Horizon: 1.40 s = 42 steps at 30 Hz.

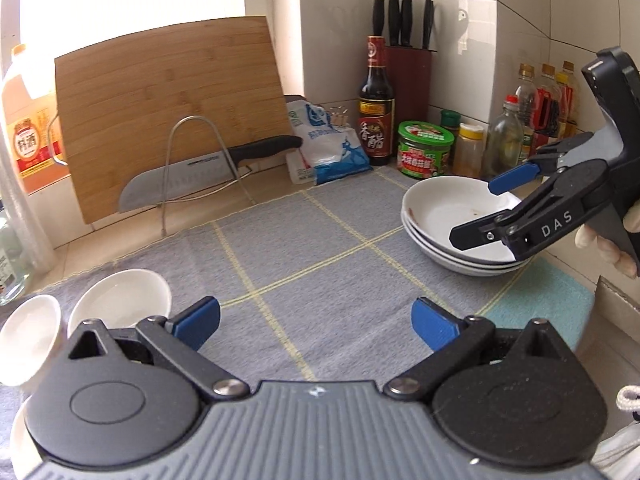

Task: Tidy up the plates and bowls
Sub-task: 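Open the right gripper and withdraw it from the plate stack, then reach the left gripper to a white bowl and grasp its rim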

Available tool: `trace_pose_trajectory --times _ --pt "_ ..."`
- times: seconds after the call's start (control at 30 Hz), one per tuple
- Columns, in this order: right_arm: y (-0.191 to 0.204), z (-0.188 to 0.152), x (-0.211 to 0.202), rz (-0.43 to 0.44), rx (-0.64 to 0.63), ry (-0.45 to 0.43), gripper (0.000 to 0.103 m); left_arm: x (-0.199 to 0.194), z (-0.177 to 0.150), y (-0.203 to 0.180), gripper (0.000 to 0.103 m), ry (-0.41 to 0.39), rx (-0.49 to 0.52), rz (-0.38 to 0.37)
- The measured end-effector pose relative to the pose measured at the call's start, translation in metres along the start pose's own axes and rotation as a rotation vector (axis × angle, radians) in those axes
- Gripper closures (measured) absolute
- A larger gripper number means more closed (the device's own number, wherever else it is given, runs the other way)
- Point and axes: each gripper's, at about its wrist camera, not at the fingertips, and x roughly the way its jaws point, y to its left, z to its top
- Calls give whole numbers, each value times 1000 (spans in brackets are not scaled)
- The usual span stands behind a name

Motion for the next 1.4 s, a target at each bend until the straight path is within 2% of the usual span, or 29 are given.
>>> trace_pose_trajectory --times 0.13,0.33,0.63,0.9,1.1,1.17,1.23,1.3,1.4 --pt "49 7 2 33 5 -23 0 -34 -25 41 2 8 4 26" --pt "134 11 8 117 -74 -44 0 -65 -58 96 2 46 5 74" --pt "223 9 29 270 -226 -22 0 -80 -77 167 2 88 -48 142" --pt "272 -7 51 329 -315 -28 0 -54 -77 205 5 150 -90 120" --pt "292 -9 60 352 -363 -51 1 -35 -79 212 22 203 -113 66" --pt "297 -8 61 354 -383 -60 4 -32 -78 211 22 206 -110 44" --pt "301 -7 61 360 -396 -61 13 -30 -78 210 25 210 -103 26" --pt "303 -6 62 369 -406 -59 17 -28 -78 208 33 216 -97 11" --pt "305 -5 61 375 -420 -66 19 -25 -78 207 38 225 -98 -10"
